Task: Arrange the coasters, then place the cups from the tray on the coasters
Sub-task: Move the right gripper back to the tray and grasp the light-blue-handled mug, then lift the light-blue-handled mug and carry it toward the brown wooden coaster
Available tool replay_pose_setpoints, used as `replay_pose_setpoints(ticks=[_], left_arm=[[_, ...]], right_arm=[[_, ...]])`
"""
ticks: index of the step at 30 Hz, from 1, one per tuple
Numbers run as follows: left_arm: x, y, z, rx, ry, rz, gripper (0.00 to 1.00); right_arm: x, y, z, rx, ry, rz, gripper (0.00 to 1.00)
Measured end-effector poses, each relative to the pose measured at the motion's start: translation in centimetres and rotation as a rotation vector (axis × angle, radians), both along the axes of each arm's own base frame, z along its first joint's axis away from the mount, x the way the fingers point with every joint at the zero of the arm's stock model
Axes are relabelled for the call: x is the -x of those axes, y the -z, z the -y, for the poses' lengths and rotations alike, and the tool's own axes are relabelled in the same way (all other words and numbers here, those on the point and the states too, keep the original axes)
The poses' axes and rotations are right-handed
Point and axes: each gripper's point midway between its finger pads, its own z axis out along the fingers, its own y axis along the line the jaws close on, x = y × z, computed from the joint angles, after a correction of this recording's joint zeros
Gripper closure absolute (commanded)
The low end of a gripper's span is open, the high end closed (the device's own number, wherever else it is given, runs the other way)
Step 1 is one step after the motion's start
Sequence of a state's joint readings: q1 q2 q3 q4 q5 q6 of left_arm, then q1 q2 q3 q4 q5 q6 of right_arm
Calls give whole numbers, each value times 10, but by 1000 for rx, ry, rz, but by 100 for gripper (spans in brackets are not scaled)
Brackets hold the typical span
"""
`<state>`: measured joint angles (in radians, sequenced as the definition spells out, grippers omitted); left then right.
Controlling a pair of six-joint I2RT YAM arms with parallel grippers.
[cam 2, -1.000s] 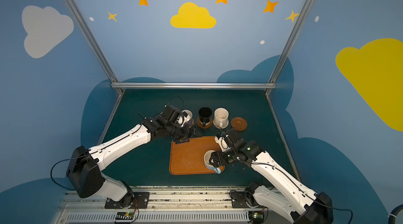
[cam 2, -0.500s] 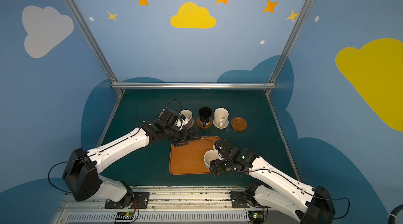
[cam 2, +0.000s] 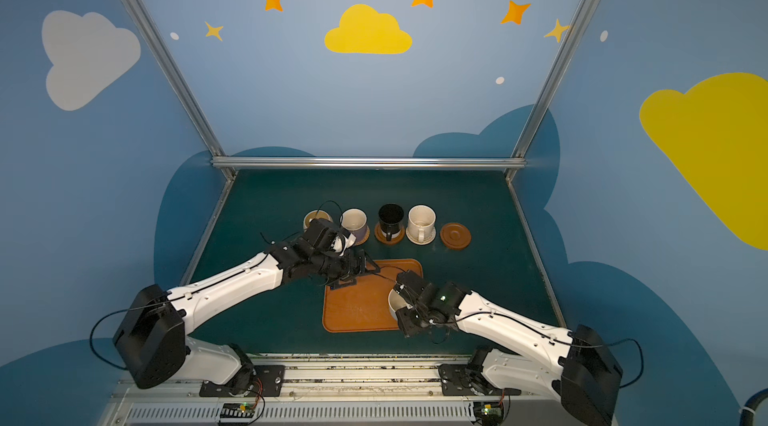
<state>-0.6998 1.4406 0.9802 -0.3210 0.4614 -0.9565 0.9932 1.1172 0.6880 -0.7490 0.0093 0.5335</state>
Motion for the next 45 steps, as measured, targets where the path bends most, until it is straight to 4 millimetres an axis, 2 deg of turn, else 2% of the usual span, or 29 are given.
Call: replay_pose_setpoints(ticks=[3,10,16,26,28,36,45], left_arm=[[-1,-1,-1,5,-14,6,0],[0,-5,-2,30,-65,21,0],[2,3,0,41,-87,11,0],[-2,-3,-2,108,-164,29,0],[-1,0,-5,121,-191,22,0],[-7,-5,-3,148,-230,38,0],[-8,-11,0,168,-235,42,0]], right_arm=[[-3,-1,-1,35,16,22,61],[-10,-8,-1,62,50,91,74],[-10,-7,1,73,61,98,80],[-10,-8,0,96,61,99,92],[-10,-10,1,95,65,98,97],[-12,-23,-2,84,72,108,100],[-24,-48,-5,57,70,185,100]])
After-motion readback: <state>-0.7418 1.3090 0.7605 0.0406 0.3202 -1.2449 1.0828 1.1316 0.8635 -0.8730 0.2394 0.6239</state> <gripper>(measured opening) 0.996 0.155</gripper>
